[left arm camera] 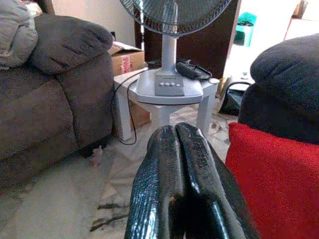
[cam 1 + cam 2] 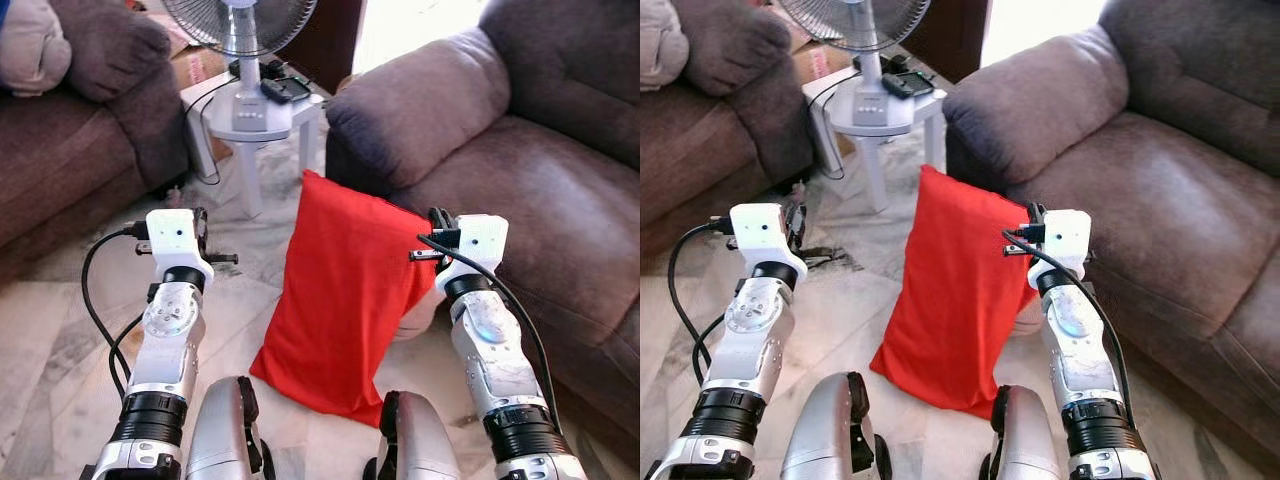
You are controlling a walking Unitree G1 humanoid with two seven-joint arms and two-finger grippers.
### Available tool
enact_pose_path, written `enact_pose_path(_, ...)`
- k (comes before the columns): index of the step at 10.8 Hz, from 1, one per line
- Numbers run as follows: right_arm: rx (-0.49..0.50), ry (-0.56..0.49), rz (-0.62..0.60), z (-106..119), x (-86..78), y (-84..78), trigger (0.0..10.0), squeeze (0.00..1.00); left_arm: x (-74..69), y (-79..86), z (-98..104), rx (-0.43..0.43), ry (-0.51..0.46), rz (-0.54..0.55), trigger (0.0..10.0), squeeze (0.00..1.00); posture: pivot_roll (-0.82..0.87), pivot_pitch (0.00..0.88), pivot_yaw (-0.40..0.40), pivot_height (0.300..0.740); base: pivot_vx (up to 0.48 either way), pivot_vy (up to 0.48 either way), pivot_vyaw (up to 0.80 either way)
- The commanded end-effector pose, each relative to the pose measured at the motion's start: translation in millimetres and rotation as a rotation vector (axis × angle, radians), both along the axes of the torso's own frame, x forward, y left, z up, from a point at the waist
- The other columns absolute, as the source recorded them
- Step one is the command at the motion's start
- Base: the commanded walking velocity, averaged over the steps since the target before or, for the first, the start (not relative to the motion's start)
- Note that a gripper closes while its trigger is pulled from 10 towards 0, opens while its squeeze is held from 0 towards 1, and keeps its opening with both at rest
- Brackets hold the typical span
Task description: Move the pillow to the sofa from floor
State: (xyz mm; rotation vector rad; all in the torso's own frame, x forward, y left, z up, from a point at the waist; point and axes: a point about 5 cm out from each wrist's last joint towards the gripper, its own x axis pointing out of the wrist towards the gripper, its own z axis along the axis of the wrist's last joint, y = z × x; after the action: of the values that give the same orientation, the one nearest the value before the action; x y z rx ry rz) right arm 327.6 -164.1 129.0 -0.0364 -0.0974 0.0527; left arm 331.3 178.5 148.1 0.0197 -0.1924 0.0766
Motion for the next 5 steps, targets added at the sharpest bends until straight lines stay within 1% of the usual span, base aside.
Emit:
enact_pose_path(1, 0.008, 0.024, -0.003, -4.2, -0.3, -0.9, 10.0, 0.0, -0.5, 0.4, -5.7, 0.021, 0.033, 0.002, 10.0, 0.0, 0.05, 0.157, -0.057, 0.577, 0.0, 0.0, 0.0)
enact_pose_path(3, -0.016, 0.023, 0.011, -3.9, -0.5, 0.6, 10.0, 0.0, -0.3, -0.8, -6.8, 0.026, 0.039, 0.001, 10.0, 0.0, 0.05, 0.158, -0.057, 0.577, 0.253, 0.0, 0.0)
enact_pose_path(4, -0.055, 0.029, 0.017, -5.1, -0.8, 2.4, 10.0, 0.0, -0.8, -1.4, -7.3, 0.053, 0.04, 0.003, 10.0, 0.0, 0.05, 0.159, -0.056, 0.577, 0.247, -0.394, 0.8)
enact_pose_path(5, -0.028, 0.028, 0.013, -5.6, -1.1, 2.5, 10.0, 0.0, -0.9, -1.1, -7.9, 0.056, 0.045, 0.007, 10.0, 0.0, 0.05, 0.16, -0.056, 0.577, 0.0, -0.416, 0.8)
